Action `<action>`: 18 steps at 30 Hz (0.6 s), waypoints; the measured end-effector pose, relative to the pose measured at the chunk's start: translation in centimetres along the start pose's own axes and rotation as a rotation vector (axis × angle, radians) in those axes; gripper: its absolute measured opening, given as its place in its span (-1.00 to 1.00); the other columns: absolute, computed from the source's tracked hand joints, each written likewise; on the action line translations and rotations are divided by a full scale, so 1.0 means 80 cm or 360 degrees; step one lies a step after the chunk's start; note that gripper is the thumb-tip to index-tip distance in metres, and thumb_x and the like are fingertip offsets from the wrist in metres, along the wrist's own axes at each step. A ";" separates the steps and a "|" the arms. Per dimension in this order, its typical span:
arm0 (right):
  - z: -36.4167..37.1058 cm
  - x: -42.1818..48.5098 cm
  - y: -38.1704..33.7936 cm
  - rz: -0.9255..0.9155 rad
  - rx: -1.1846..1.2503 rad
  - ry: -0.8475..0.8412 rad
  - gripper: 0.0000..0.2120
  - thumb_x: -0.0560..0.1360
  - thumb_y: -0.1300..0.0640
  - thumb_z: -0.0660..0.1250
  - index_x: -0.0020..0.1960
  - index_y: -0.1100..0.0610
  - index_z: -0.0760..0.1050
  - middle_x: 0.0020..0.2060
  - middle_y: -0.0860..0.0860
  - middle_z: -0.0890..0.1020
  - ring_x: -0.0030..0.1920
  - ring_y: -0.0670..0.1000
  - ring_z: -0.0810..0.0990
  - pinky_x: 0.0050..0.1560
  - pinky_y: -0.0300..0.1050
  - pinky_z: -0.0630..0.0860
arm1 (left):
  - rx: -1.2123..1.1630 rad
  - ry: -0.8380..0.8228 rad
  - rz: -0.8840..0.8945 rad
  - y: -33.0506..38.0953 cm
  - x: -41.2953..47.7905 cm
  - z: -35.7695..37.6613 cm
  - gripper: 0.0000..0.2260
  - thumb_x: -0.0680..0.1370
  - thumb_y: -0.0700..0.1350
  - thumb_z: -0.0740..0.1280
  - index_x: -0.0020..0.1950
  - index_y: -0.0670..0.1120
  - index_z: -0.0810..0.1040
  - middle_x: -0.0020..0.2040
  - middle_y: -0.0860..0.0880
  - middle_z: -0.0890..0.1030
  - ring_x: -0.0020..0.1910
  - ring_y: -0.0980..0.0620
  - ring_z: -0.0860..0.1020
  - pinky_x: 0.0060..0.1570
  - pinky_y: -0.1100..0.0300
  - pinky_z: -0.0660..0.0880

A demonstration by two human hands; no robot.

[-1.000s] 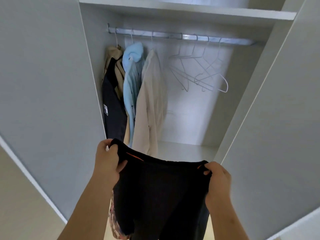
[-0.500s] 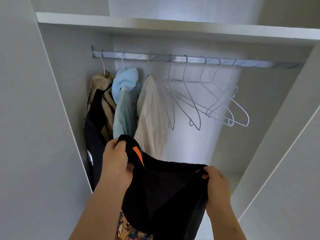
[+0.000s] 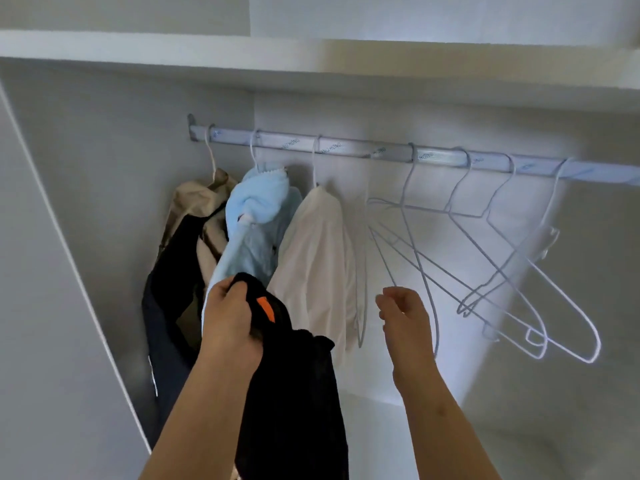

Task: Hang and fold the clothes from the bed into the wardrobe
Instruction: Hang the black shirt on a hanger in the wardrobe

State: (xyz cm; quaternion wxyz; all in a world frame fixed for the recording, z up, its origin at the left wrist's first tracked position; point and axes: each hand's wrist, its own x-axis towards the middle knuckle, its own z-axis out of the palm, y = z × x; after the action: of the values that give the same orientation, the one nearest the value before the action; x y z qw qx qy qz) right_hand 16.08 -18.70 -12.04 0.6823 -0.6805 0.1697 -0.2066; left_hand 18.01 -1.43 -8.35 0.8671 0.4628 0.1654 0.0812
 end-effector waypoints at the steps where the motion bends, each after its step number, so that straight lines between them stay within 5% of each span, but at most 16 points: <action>1: 0.007 0.013 0.000 0.0004 -0.0008 -0.0043 -0.88 0.53 0.08 0.26 0.06 -0.02 0.40 -0.01 -0.10 0.51 -0.12 -0.21 0.48 -0.25 -0.34 0.33 | -0.0022 0.0022 0.0004 -0.002 0.008 0.003 -0.70 0.56 -0.29 0.12 -0.35 -0.07 0.41 -0.48 -0.02 0.44 -0.59 0.11 0.42 -0.54 0.33 0.40; 7: 0.034 0.066 0.002 0.0175 0.0080 -0.0249 -0.55 0.52 0.03 0.29 0.36 0.03 0.26 -0.03 -0.10 0.48 -0.08 -0.10 0.51 -0.20 -0.24 0.40 | -0.0094 0.0173 -0.0060 -0.011 0.053 0.012 -0.80 0.57 -0.21 0.16 0.15 -0.10 0.48 -0.19 -0.09 0.51 -0.32 0.00 0.49 -0.35 0.17 0.45; 10: 0.044 0.080 -0.003 0.0287 0.0184 -0.0345 -0.62 0.51 0.13 0.30 0.28 0.01 0.28 -0.14 0.00 0.55 -0.34 -0.07 0.55 -0.38 -0.23 0.46 | -0.0145 0.0231 -0.0066 -0.011 0.069 0.016 -0.81 0.57 -0.19 0.19 0.16 -0.10 0.48 -0.11 -0.11 0.53 -0.28 -0.01 0.50 -0.31 0.16 0.45; 13: 0.048 0.091 -0.005 0.0266 0.0190 -0.0330 -0.80 0.54 0.13 0.26 0.15 0.03 0.39 -0.40 0.01 0.52 -0.61 -0.14 0.34 -0.59 -0.28 0.28 | -0.0146 0.0278 -0.0089 -0.015 0.084 0.018 -0.76 0.57 -0.17 0.21 0.23 -0.10 0.48 -0.14 -0.08 0.52 -0.27 -0.01 0.50 -0.29 0.16 0.45; 18: 0.051 0.097 -0.013 0.0131 0.0198 -0.0286 -0.84 0.58 0.12 0.19 -0.07 0.11 0.52 -0.58 -0.06 0.25 -0.59 -0.10 0.15 -0.58 -0.30 0.11 | -0.0118 0.0322 -0.0121 -0.016 0.096 0.019 -0.73 0.56 -0.16 0.24 0.25 -0.11 0.49 -0.19 -0.07 0.53 -0.29 0.02 0.51 -0.34 0.19 0.44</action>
State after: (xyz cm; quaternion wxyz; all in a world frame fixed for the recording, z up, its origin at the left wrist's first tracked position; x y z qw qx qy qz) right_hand 24.78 -19.20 -10.53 0.7436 -0.6450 0.1226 -0.1267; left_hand 25.67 -1.03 -10.25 0.8650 0.4132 0.2665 0.1006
